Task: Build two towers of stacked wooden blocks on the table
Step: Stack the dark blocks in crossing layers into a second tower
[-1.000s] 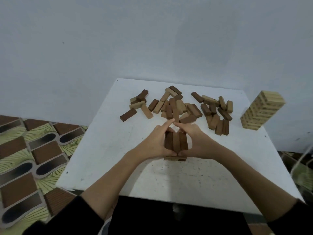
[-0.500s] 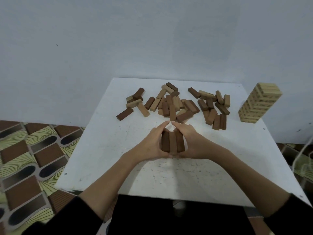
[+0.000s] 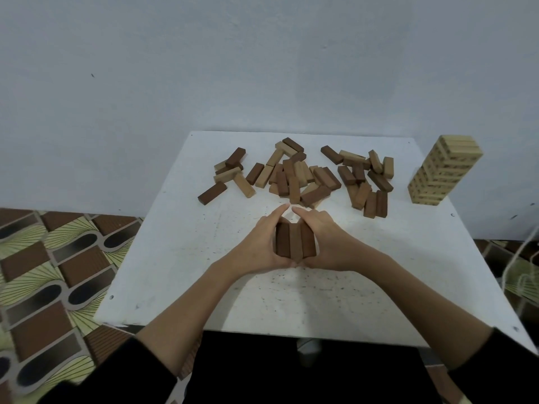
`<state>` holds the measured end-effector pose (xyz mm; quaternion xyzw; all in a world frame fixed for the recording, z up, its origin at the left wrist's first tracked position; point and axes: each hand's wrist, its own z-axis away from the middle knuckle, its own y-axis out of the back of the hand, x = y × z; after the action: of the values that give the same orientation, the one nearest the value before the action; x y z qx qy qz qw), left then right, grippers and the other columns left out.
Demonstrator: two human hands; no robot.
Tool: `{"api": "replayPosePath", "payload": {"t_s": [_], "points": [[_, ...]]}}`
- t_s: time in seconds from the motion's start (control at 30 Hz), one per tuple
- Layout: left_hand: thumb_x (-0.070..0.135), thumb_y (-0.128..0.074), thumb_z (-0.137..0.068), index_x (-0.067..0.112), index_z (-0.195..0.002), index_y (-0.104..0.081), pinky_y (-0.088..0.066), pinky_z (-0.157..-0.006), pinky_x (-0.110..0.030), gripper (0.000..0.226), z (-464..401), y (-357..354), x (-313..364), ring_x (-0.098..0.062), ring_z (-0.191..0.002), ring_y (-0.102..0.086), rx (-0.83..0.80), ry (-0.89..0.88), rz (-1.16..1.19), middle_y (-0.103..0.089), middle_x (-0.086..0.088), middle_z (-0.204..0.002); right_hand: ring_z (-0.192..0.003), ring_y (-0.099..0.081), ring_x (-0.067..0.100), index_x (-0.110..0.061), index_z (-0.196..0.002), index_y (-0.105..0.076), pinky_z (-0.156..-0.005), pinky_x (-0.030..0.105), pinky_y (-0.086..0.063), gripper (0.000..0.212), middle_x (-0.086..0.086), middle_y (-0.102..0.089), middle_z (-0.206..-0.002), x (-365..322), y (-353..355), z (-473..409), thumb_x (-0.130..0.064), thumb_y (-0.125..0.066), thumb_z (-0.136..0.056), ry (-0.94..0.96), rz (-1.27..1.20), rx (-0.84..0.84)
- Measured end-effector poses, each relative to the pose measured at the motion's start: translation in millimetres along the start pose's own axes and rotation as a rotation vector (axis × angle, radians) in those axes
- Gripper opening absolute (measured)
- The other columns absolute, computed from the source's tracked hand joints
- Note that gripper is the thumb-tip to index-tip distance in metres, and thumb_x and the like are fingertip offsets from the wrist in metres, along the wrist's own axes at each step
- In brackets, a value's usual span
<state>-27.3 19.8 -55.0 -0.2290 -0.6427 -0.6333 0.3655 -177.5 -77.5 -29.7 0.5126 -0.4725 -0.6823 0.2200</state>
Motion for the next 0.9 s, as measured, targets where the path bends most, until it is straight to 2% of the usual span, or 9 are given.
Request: {"api": "replayPosePath", "payload": {"t_s": [0.1, 0.33, 0.5, 0.63, 0.77, 0.83, 0.9], "points": [[0.023, -0.083, -0.069, 0.027, -0.149, -0.014, -0.026, -0.076, -0.001, 0.105, 0.4, -1.7, -1.0, -0.003, -0.108, -0.034, 0.008, 0.004, 0.006, -0.038, 0.014, -0.116, -0.118, -0.038, 0.026, -0.005, -0.145, -0.021, -0.101, 0.035, -0.031, 0.099, 0.013, -0.043, -0.132, 0.6, -2.5, -1.4, -0.034, -0.078, -0.069, -0.013, 0.008, 0.000], [0.022, -0.083, -0.069, 0.029, -0.148, -0.015, -0.027, -0.073, 0.002, 0.105, 1.3, -4.0, -2.0, -0.001, -0.110, -0.034, 0.027, 0.007, 0.029, -0.036, 0.013, -0.120, -0.119, -0.037, 0.027, -0.008, -0.145, -0.021, -0.099, 0.038, -0.034, 0.098, 0.011, -0.040, -0.134, 2.5, -5.6, -4.0, -0.032, -0.078, -0.068, -0.060, -0.006, -0.012], [0.020, -0.084, -0.068, 0.032, -0.148, -0.013, -0.028, -0.070, 0.002, 0.108, 0.0, -4.3, -2.3, -0.001, -0.111, -0.032, 0.021, 0.031, 0.058, -0.032, 0.014, -0.123, -0.122, -0.034, 0.024, -0.009, -0.146, -0.019, -0.101, 0.033, -0.029, 0.097, 0.009, -0.038, -0.135, 1.9, -4.5, -4.4, -0.025, -0.079, -0.072, -0.076, -0.029, -0.023], [0.020, -0.085, -0.067, 0.034, -0.148, -0.012, -0.029, -0.082, -0.004, 0.110, -0.8, -5.3, -4.8, -0.003, -0.113, -0.034, 0.020, 0.039, 0.087, -0.034, 0.012, -0.125, -0.122, -0.032, 0.023, -0.012, -0.146, -0.018, -0.101, 0.035, -0.031, 0.098, 0.007, -0.037, -0.136, 2.7, -5.3, -4.4, -0.027, -0.079, -0.071, -0.102, -0.036, -0.035], [0.019, -0.084, -0.067, 0.033, -0.148, -0.011, -0.029, -0.076, 0.000, 0.110, -0.5, -6.5, -5.0, -0.002, -0.114, -0.034, 0.026, 0.033, 0.105, -0.034, 0.013, -0.127, -0.122, -0.033, 0.024, -0.013, -0.147, -0.017, -0.101, 0.038, -0.035, 0.102, 0.007, -0.037, -0.136, 4.3, -6.6, -5.3, -0.029, -0.081, -0.069, -0.112, -0.033, -0.031], [0.020, -0.086, -0.065, 0.030, -0.149, -0.011, -0.035, -0.088, -0.008, 0.113, 0.5, -7.4, -5.7, -0.004, -0.117, -0.036, 0.028, 0.027, 0.113, -0.037, 0.010, -0.129, -0.123, -0.031, 0.022, -0.013, -0.148, -0.013, -0.102, 0.037, -0.033, 0.108, 0.006, -0.034, -0.137, 3.9, -6.2, -4.1, -0.031, -0.082, -0.067, -0.118, -0.045, -0.035], [0.024, -0.088, -0.062, 0.027, -0.150, -0.008, -0.035, -0.103, -0.025, 0.119, 2.4, -8.9, -6.3, -0.008, -0.128, -0.032, 0.035, 0.048, 0.114, -0.034, 0.009, -0.140, -0.128, -0.027, 0.021, -0.014, -0.148, -0.006, -0.106, 0.038, -0.028, 0.118, 0.006, -0.028, -0.142, 4.4, -6.5, -0.5, -0.036, -0.085, -0.063, -0.132, -0.066, -0.039]]}}
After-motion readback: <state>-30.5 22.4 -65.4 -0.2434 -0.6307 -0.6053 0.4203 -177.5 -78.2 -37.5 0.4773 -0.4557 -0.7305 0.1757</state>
